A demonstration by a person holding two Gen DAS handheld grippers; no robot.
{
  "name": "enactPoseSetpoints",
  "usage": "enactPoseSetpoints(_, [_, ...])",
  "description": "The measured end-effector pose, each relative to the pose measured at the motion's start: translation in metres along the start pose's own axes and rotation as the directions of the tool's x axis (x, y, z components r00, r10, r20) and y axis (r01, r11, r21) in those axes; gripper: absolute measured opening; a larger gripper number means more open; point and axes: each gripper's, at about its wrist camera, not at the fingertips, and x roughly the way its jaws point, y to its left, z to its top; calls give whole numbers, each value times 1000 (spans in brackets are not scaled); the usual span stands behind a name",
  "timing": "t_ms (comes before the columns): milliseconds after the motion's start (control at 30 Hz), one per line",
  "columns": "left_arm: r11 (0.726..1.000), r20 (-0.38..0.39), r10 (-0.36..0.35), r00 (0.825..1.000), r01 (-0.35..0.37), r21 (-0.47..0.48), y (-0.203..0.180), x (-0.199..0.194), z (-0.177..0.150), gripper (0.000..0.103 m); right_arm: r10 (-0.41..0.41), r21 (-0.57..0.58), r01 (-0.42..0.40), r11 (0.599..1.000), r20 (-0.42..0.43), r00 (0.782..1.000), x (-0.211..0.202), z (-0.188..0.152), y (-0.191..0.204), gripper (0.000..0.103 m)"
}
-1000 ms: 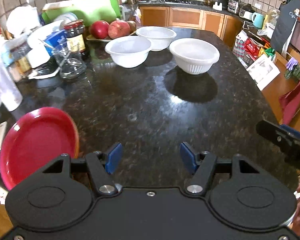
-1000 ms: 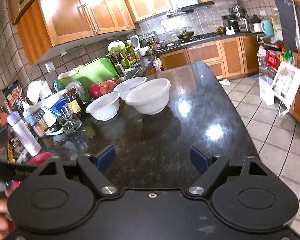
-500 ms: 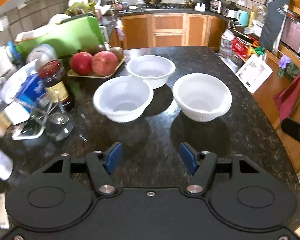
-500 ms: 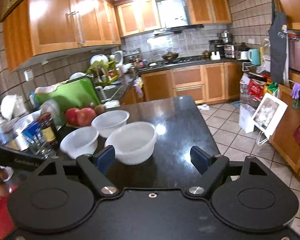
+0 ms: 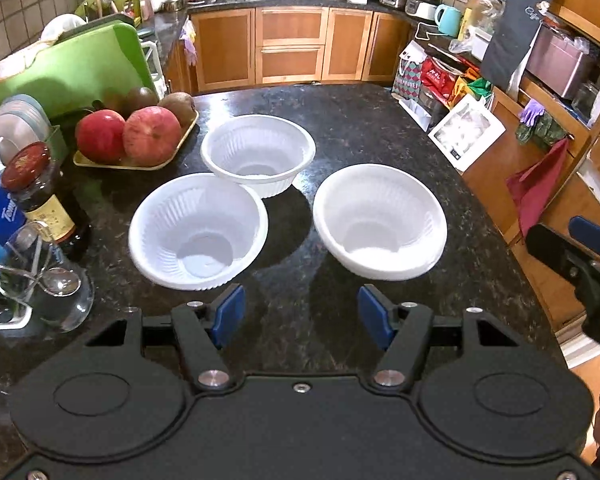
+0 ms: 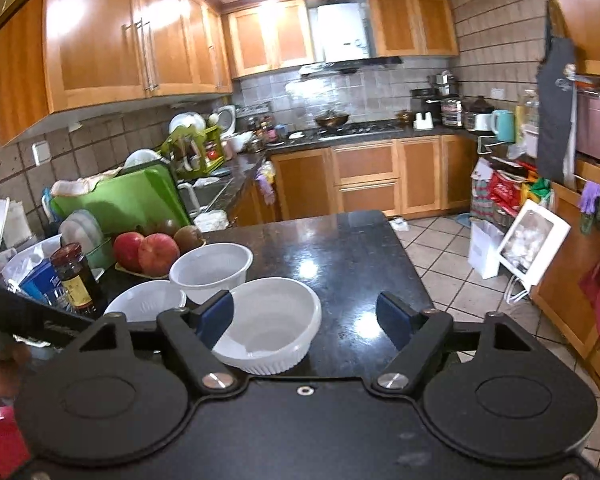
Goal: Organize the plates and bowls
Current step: 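Move the left gripper forward to a white ribbed bowl's rim, then close the left gripper on the white bowl's rim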
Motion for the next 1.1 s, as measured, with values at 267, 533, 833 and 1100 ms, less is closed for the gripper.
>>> enactPoseSetpoints(267, [997, -33, 29, 999, -31, -67, -14, 27, 17, 66, 95, -36, -101, 994, -142, 985, 50, 20, -21, 78])
enactPoseSetpoints(533, [988, -15, 105, 994, -106, -113, -30, 53, 29, 66, 137, -76, -160, 984, -253, 958, 110, 28, -39, 64])
enactPoseSetpoints(833, [977, -63, 134, 989, -142, -160, -29, 80, 36, 58, 192, -96, -233, 968, -316, 929, 145, 23, -44, 51])
enactPoseSetpoints(1100, [979, -106, 112, 988, -128, -160, -29, 93, 35, 35, 206, -111, -259, 959, -351, 913, 157, 12, -36, 29])
